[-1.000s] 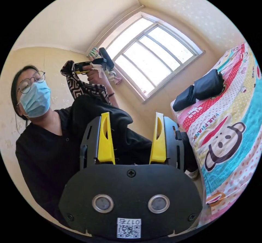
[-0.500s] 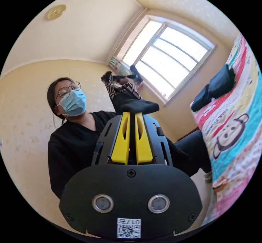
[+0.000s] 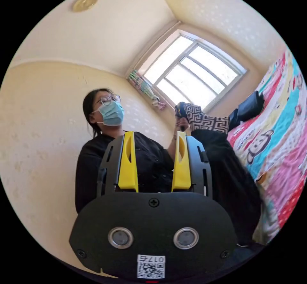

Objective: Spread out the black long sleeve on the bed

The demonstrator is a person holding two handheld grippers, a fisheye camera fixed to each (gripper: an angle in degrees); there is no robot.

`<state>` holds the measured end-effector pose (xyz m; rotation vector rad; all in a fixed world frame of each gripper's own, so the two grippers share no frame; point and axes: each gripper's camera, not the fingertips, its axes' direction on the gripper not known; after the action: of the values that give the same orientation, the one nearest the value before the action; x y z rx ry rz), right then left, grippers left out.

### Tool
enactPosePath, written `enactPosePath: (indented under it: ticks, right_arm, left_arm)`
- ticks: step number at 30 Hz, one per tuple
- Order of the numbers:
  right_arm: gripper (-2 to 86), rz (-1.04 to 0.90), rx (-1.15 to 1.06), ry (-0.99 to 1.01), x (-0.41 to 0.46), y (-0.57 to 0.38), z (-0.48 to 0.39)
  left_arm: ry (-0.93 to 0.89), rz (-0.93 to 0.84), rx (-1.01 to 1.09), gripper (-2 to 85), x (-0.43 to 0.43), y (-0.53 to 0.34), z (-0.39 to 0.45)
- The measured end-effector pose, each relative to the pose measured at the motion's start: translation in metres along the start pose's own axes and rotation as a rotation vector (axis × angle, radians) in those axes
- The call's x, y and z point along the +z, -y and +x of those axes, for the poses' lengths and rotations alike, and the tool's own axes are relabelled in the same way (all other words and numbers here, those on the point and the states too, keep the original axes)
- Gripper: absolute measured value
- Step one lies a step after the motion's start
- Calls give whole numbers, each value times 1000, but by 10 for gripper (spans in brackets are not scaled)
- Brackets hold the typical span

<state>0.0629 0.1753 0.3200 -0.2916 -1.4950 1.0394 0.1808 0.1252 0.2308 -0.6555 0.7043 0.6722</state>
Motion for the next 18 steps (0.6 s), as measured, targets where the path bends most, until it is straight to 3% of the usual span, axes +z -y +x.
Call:
enactPosePath:
  ticks: [3,7,11,15,17,18]
  right_arm:
    - [162,44,109,-188,18,-17,52]
    - [176,-92,199,-400,67,-6,108]
    - [178,-158,213,-351,106,11,148]
    - [179,-243,192,-476,143,17,174]
    - [179,-252,230,-428,152,12,188]
    - [179,-257,252,-309,160,9,196]
  left_arm:
    - [59,-102,41,-10,35,20,8]
    - [-29,-145,120,-10,52,43,32]
    - [-230,-84,214,-10,43,54,59]
    - [-371,21,262,-10,24,56,77]
    - [-370,52,273,-10,14,58,87]
    - [-359,54,272,-10,12,58,89]
